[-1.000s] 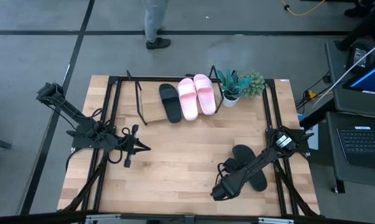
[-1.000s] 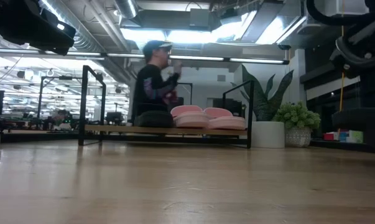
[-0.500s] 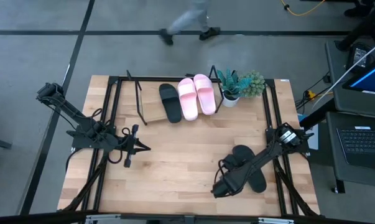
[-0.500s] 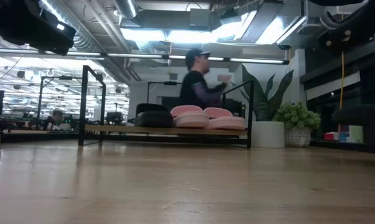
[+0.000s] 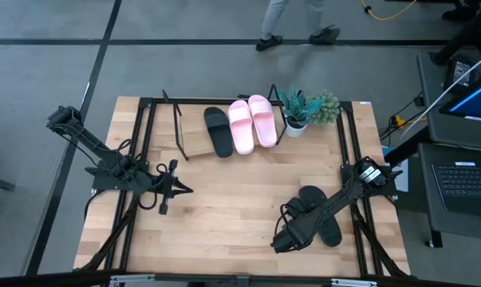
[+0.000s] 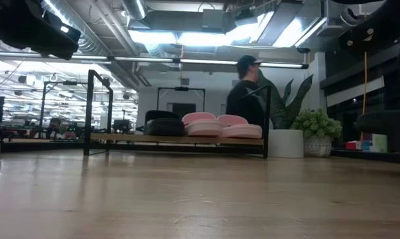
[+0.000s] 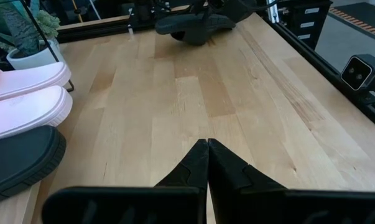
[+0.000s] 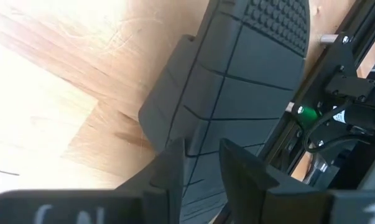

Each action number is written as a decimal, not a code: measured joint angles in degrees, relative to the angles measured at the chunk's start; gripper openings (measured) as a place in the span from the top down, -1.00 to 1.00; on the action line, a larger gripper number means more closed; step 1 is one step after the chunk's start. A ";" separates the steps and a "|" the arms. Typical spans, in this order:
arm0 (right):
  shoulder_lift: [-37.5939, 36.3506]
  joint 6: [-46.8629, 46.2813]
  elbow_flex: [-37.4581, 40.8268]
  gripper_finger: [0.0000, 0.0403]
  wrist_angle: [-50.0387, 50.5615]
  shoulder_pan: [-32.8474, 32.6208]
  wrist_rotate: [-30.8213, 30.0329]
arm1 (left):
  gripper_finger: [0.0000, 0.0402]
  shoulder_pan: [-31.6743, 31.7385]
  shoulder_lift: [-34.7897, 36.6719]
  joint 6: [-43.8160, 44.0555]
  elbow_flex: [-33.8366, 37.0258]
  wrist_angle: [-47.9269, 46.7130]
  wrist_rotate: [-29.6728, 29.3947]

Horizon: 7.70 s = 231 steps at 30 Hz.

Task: Pick and place slides into the shelf
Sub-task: Put the black slide on the shelf

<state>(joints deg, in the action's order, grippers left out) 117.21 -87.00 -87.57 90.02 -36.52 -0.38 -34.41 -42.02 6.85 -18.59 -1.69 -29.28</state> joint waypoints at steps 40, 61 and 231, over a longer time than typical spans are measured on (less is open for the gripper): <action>-0.11 6.78 -0.07 0.91 0.00 5.99 -15.02 | 1.00 0.01 0.00 0.00 0.00 -0.22 0.00; -0.15 13.98 -8.73 0.91 -0.05 6.95 -17.90 | 1.00 0.00 0.00 0.02 0.00 -0.27 0.00; -66.06 13.73 57.07 0.05 -43.29 12.77 -3.92 | 1.00 5.27 0.02 0.68 -0.02 4.35 -0.02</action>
<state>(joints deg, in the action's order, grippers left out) 51.15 -73.28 -30.50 46.73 -23.75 -4.30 -29.15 -42.00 7.53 -18.61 2.66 -29.30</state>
